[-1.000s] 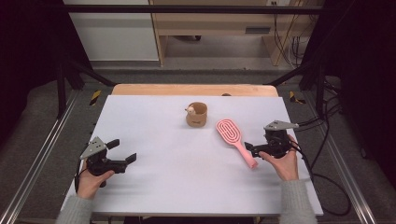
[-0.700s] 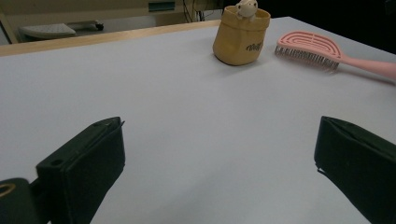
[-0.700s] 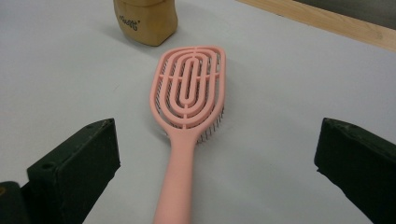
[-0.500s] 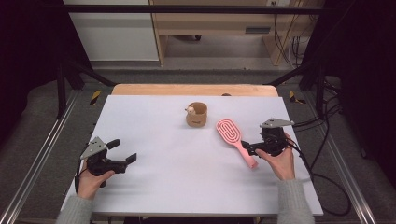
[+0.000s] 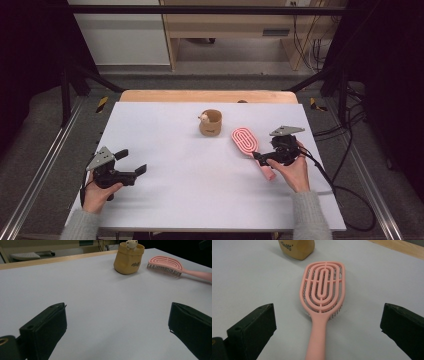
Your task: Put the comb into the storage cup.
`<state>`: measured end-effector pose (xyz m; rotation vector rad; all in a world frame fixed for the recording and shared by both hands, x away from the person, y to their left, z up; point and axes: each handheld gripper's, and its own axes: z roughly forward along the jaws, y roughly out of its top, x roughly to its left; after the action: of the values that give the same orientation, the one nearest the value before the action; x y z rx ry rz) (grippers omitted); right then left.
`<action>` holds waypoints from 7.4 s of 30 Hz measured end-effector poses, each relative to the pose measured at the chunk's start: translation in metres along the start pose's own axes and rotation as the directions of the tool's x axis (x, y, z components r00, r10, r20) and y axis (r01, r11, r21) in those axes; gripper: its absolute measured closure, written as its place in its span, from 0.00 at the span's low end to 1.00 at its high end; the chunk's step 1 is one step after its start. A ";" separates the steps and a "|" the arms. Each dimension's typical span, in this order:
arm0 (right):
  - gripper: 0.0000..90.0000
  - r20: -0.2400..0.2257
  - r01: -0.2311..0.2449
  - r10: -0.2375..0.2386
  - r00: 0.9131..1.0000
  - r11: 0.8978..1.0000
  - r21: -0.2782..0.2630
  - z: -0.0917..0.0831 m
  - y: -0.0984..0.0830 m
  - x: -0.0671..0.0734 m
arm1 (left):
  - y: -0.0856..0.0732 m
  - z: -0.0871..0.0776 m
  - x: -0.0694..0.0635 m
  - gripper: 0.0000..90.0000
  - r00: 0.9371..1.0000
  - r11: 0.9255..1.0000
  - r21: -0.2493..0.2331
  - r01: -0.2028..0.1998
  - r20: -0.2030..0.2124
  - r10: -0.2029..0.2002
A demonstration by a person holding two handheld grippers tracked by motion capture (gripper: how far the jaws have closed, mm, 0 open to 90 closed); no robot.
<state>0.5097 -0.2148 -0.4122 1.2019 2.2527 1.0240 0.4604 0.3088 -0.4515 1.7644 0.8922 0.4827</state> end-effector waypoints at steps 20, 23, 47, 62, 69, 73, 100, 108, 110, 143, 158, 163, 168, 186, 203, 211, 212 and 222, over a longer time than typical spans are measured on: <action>0.02 0.005 0.031 -0.031 0.999 0.994 0.103 0.024 -0.003 0.004 | 0.000 0.000 0.000 0.02 1.000 1.000 0.000 -0.001 0.000 0.001; 0.03 0.003 0.033 -0.034 0.999 0.992 0.120 0.028 -0.004 0.005 | 0.000 0.000 0.000 0.02 1.000 1.000 0.000 -0.001 0.000 0.001; 0.30 -0.006 0.025 -0.024 1.000 0.982 0.190 0.044 -0.009 0.010 | 0.000 0.000 0.000 0.02 1.000 1.000 0.000 -0.001 0.000 0.001; 0.48 0.002 0.028 -0.030 1.000 0.969 0.246 0.052 -0.011 0.011 | 0.000 0.001 0.000 0.02 1.000 1.000 0.000 -0.001 0.000 0.001; 0.55 0.009 0.009 -0.012 1.000 0.966 0.260 0.054 -0.012 0.011 | 0.000 0.001 0.000 0.02 1.000 1.000 0.000 -0.001 0.000 0.001; 0.61 0.009 -0.003 0.000 1.000 0.964 0.267 0.055 -0.012 0.011 | 0.000 0.001 0.000 0.02 1.000 1.000 0.000 -0.001 0.000 0.001; 0.76 0.040 -0.010 -0.001 0.999 0.958 0.286 0.057 -0.012 0.011 | 0.000 0.001 0.000 0.02 1.000 1.000 0.000 -0.001 0.001 0.001; 0.77 0.042 -0.030 0.018 0.999 0.955 0.295 0.057 -0.012 0.011 | 0.000 0.001 0.000 0.02 1.000 1.000 0.000 -0.002 0.001 0.002; 0.77 0.041 -0.031 0.020 0.999 0.955 0.295 0.057 -0.012 0.011 | 0.000 0.001 0.000 0.02 1.000 1.000 0.000 -0.001 0.001 0.001; 0.77 -0.015 -0.046 0.049 0.999 0.983 0.177 0.031 -0.005 0.011 | 0.001 0.001 -0.002 0.02 1.000 1.000 -0.008 0.008 0.010 -0.008; 0.77 -0.047 -0.022 0.027 0.999 0.995 0.101 0.013 0.003 0.017 | 0.003 0.001 -0.005 0.02 1.000 1.000 -0.012 0.009 0.019 -0.009; 0.77 -0.068 -0.011 0.016 0.998 0.997 0.074 0.008 0.006 0.021 | 0.004 0.001 -0.007 0.02 1.000 1.000 -0.013 0.012 0.024 -0.011; 0.77 -0.072 0.008 -0.004 0.997 0.998 0.055 0.003 0.010 0.026 | 0.005 0.002 -0.009 0.02 1.000 1.000 -0.013 0.011 0.027 -0.010; 0.77 -0.127 0.065 -0.065 0.990 0.998 -0.008 -0.008 0.021 0.049 | 0.010 0.005 -0.018 0.02 0.999 1.000 -0.022 0.013 0.047 -0.012; 0.77 -0.179 0.106 -0.110 0.978 0.994 -0.031 -0.007 0.025 0.066 | 0.014 0.008 -0.027 0.02 0.998 0.999 -0.028 0.020 0.061 -0.019; 0.77 -0.210 0.111 -0.119 0.970 0.993 -0.051 -0.006 0.025 0.072 | 0.016 0.010 -0.033 0.02 0.997 0.999 -0.021 0.027 0.067 -0.026; 0.77 -0.212 0.110 -0.119 0.970 0.993 -0.054 -0.006 0.025 0.073 | 0.016 0.011 -0.033 0.02 0.997 0.999 -0.022 0.028 0.068 -0.027; 0.77 -0.230 0.123 -0.135 0.964 0.990 -0.065 -0.003 0.025 0.079 | 0.020 0.013 -0.039 0.02 0.996 0.998 -0.029 0.053 0.075 -0.051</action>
<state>0.4772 -0.1412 -0.3913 0.9413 2.4300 1.2179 0.4514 0.2676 -0.4340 1.7152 0.8719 0.3927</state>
